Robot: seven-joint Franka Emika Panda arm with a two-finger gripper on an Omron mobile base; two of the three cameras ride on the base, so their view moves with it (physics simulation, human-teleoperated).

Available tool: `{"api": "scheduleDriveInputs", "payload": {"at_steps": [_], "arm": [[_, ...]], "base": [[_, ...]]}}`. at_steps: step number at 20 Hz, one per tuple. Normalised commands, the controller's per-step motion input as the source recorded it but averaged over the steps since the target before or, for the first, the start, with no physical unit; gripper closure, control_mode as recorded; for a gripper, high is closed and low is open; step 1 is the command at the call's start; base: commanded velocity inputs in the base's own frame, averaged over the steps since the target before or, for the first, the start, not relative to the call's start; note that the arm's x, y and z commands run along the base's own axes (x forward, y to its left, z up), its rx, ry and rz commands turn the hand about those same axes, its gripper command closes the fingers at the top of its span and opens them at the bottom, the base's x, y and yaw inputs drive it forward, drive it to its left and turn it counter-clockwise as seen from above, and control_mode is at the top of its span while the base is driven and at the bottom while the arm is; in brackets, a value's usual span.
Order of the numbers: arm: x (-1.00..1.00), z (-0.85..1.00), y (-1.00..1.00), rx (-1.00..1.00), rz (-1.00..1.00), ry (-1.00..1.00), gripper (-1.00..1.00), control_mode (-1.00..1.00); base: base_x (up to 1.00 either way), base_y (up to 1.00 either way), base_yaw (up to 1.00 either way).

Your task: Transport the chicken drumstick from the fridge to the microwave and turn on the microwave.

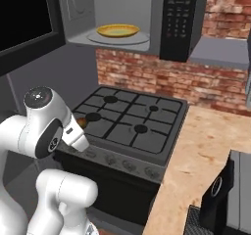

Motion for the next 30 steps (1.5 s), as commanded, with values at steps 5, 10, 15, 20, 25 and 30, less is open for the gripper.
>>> {"api": "scheduleDriveInputs", "payload": {"at_steps": [5, 10, 15, 20, 25, 30], "arm": [[0.00, 0.00, 0.00, 0.00, 0.00, 0.00, 1.00, 1.00], [0.00, 0.00, 0.00, 0.00, 0.00, 0.00, 1.00, 1.00], [0.00, 0.00, 0.00, 0.00, 0.00, 0.00, 1.00, 1.00], [0.00, 0.00, 0.00, 0.00, 0.00, 0.00, 1.00, 1.00], [0.00, 0.00, 0.00, 0.00, 0.00, 0.00, 1.00, 1.00], [0.00, 0.00, 0.00, 0.00, 0.00, 0.00, 1.00, 1.00]], "base": [[0.28, 0.00, -0.18], [0.33, 0.00, -0.21], [0.41, 0.00, -0.20], [0.30, 0.00, -0.17], [0.25, 0.13, -0.16], [0.48, 0.26, -0.11]]}}
